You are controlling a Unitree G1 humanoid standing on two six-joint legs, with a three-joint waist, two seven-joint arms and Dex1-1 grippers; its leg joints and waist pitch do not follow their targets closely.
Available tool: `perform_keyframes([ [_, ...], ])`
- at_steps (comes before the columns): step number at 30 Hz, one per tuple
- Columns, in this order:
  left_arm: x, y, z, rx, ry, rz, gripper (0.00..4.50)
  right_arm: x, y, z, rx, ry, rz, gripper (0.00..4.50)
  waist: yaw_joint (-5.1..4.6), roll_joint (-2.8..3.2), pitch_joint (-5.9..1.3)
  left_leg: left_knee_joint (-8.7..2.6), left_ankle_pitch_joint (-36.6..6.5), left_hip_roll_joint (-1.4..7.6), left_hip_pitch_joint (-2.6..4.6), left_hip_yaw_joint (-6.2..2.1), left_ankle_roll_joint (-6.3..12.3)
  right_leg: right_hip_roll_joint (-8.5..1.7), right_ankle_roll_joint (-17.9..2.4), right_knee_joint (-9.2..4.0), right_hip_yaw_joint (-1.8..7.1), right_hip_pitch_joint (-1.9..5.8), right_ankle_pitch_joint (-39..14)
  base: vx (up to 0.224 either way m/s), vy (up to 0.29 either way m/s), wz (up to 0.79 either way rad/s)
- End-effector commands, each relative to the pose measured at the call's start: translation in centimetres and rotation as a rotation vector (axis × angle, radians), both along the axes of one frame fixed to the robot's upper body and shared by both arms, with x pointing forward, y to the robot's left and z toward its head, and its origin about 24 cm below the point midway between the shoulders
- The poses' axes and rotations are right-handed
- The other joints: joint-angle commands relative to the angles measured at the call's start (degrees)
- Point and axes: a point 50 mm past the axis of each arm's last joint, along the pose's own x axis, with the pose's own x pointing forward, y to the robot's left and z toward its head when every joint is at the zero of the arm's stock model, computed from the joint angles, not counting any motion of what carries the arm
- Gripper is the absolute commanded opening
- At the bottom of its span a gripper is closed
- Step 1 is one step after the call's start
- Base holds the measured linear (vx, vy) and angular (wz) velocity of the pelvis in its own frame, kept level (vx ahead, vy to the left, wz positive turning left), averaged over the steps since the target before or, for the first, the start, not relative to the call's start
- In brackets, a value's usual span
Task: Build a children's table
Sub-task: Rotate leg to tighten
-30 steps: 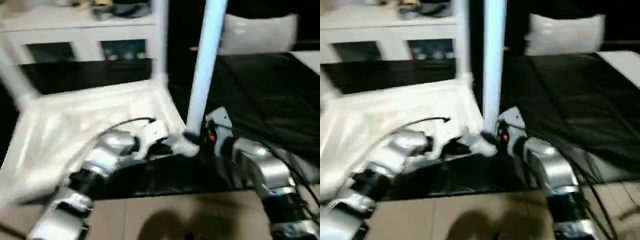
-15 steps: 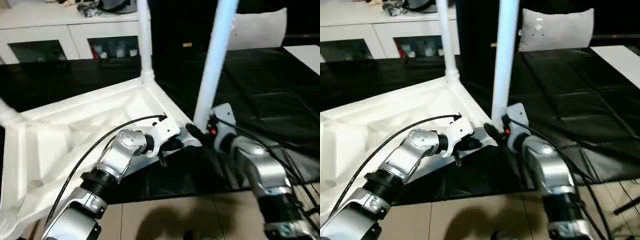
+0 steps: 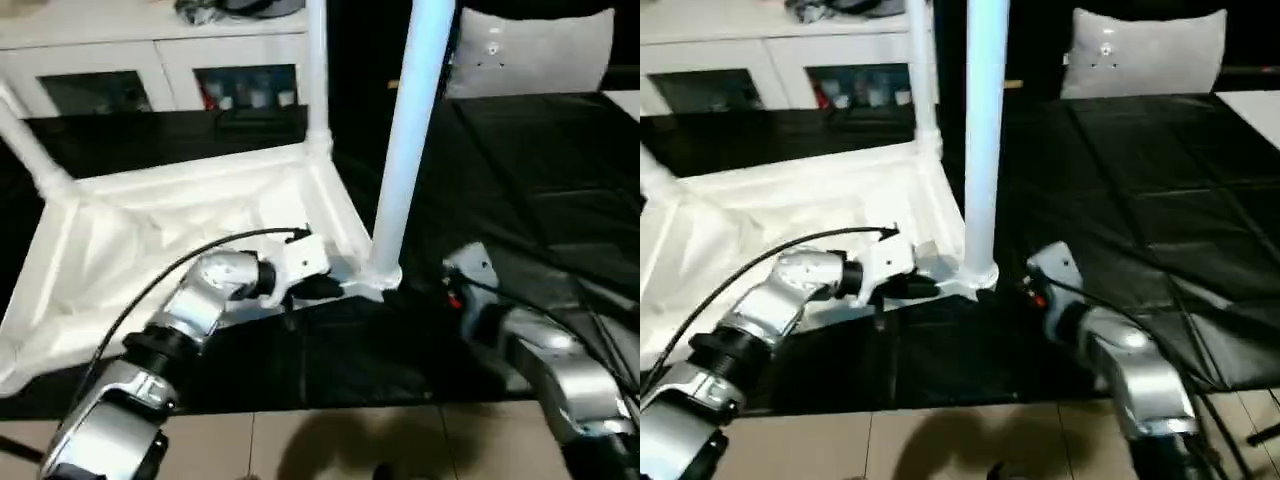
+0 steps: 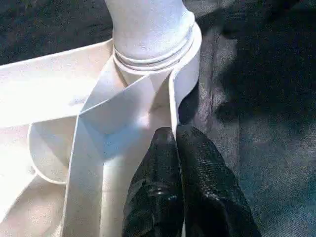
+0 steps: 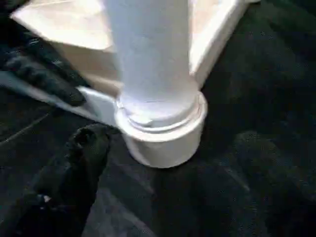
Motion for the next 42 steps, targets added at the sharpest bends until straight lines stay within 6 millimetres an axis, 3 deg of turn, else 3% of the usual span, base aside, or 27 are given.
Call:
perform_keyframes([
  [1, 0.1, 0.3, -0.3, -0.007, 0.007, 0.021, 0.00, -0.3, 0.7, 0.4, 0.026, -0.022, 0.057, 4.44, 0.45, -0.77, -4.10, -4.20, -7.85, 2.36, -0.59, -0.36, 6.17, -3.38, -8.44, -3.50, 3.70, 4.40, -15.83, 0.000, 0.000, 0.00],
  [4, 0.0, 0.2, -0.7, -0.042, 0.074, 0.048, 0.00, -0.2, 1.1, 0.6, 0.045, -0.034, 0.059, 4.44, 0.66, -0.87, -3.99, -4.29, -9.10, 2.25, -0.42, -0.15, 5.06, -3.38, -7.81, -3.91, 3.76, 4.17, -18.84, 0.000, 0.000, 0.00],
  [5, -0.1, 0.2, -0.9, -0.053, 0.108, 0.051, 0.43, -0.2, 1.3, 0.6, 0.049, -0.036, 0.069, 4.50, 0.83, -0.84, -4.03, -4.36, -8.94, 2.36, -0.32, -0.15, 4.94, -3.38, -7.75, -3.88, 3.84, 4.13, -18.93, 0.000, 0.000, 0.00],
  [9, 0.0, 0.4, -1.3, -0.035, 0.124, 0.064, 0.65, -0.4, 1.5, 0.6, 0.045, -0.035, 0.090, 4.50, 1.04, -0.74, -4.22, -4.25, -7.33, 2.36, -0.32, -0.20, 5.51, -3.23, -8.61, -3.47, 3.99, 4.07, -15.61, 0.000, 0.000, 0.00],
  [10, 0.1, 0.5, -1.5, -0.017, 0.099, 0.078, 0.78, -0.4, 1.5, 0.6, 0.046, -0.035, 0.095, 4.50, 1.07, -0.99, -4.30, -4.22, -7.04, 2.39, -0.33, -0.17, 5.63, -3.25, -8.87, -3.37, 4.03, 4.15, -14.76, 0.000, 0.000, 0.00],
  [12, 0.2, 0.5, -1.6, -0.011, 0.088, 0.086, 0.94, -0.4, 1.5, 0.6, 0.047, -0.035, 0.095, 4.50, 1.09, -0.94, -4.13, -4.25, -7.76, 2.26, -0.34, -0.05, 5.74, -3.23, -8.77, -3.55, 4.00, 4.13, -15.81, 0.000, 0.000, 0.00],
  [16, 0.3, 0.6, -1.7, -0.006, 0.092, 0.092, 0.94, -0.4, 1.5, 0.5, 0.048, -0.033, 0.105, 4.50, 0.98, -1.10, -3.67, -4.48, -11.19, 2.01, -0.13, 0.03, 4.54, -3.22, -5.82, -4.64, 3.70, 4.01, -24.14, 0.000, 0.000, 0.00],
  [18, 0.2, 0.5, -1.7, -0.014, 0.101, 0.084, 0.94, -0.5, 1.6, 0.4, 0.046, -0.032, 0.108, 4.50, 0.85, -1.30, -3.72, -4.46, -11.73, 1.92, -0.13, -0.01, 4.11, -3.22, -4.79, -4.88, 3.67, 3.96, -25.87, 0.000, 0.000, 0.00],
  [20, 0.1, 0.3, -1.8, -0.024, 0.110, 0.068, 0.60, -0.6, 1.8, 0.3, 0.046, -0.033, 0.125, 4.50, 0.84, -1.18, -3.79, -4.46, -11.34, 1.96, -0.13, -0.05, 4.27, -3.19, -4.57, -4.86, 3.75, 3.81, -25.48, 0.000, 0.000, 0.00],
  [23, 0.1, 0.3, -2.1, -0.007, 0.103, 0.066, 0.56, -0.6, 1.7, 0.4, 0.049, -0.037, 0.125, 4.50, 0.88, -1.20, -3.90, -4.47, -10.90, 1.97, -0.13, -0.06, 4.60, -3.12, -5.04, -4.71, 3.85, 3.77, -24.01, 0.000, 0.000, 0.00],
  [24, 0.2, 0.4, -2.2, 0.018, 0.090, 0.073, 0.48, -0.6, 1.7, 0.4, 0.048, -0.043, 0.120, 4.50, 0.91, -0.94, -3.92, -4.49, -10.75, 2.00, -0.11, -0.08, 4.69, -3.12, -5.41, -4.58, 3.89, 3.79, -23.37, 0.000, 0.000, 0.00],
  [26, 0.4, 0.5, -2.3, 0.039, 0.076, 0.084, 0.18, -0.5, 1.5, 0.5, 0.046, -0.048, 0.117, 4.50, 0.86, -1.21, -3.85, -4.52, -11.12, 2.00, -0.14, -0.02, 4.83, -3.06, -5.43, -4.68, 3.89, 3.77, -23.51, 0.000, 0.000, 0.00],
  [32, 0.5, 0.5, -2.2, 0.082, 0.053, 0.034, 0.06, 0.0, 0.0, 1.2, 0.026, -0.078, 0.126, 4.50, 0.78, -1.53, -3.75, -4.47, -12.48, 1.75, -0.20, -0.09, 4.63, -3.10, -3.32, -5.26, 3.66, 3.74, -27.91, 0.000, 0.000, 0.00],
  [37, -0.4, 0.1, -2.1, 0.093, 0.036, -0.110, 0.06, 0.6, -1.3, 2.4, -0.008, -0.106, 0.163, 4.50, 0.89, -1.57, -4.18, -4.31, -10.15, 1.83, -0.43, -0.10, 5.93, -3.13, -4.96, -4.62, 3.93, 3.94, -23.52, 0.000, 0.000, 0.00],
  [42, -1.4, -0.1, -2.1, 0.121, 0.042, -0.256, 0.06, 0.6, -1.6, 3.2, -0.042, -0.122, 0.276, 4.50, 1.67, -1.50, -4.64, -4.00, -5.34, 2.18, -0.29, 0.16, 8.28, -3.16, -8.63, -3.36, 4.33, 3.98, -15.27, 0.000, 0.000, 0.00],
])
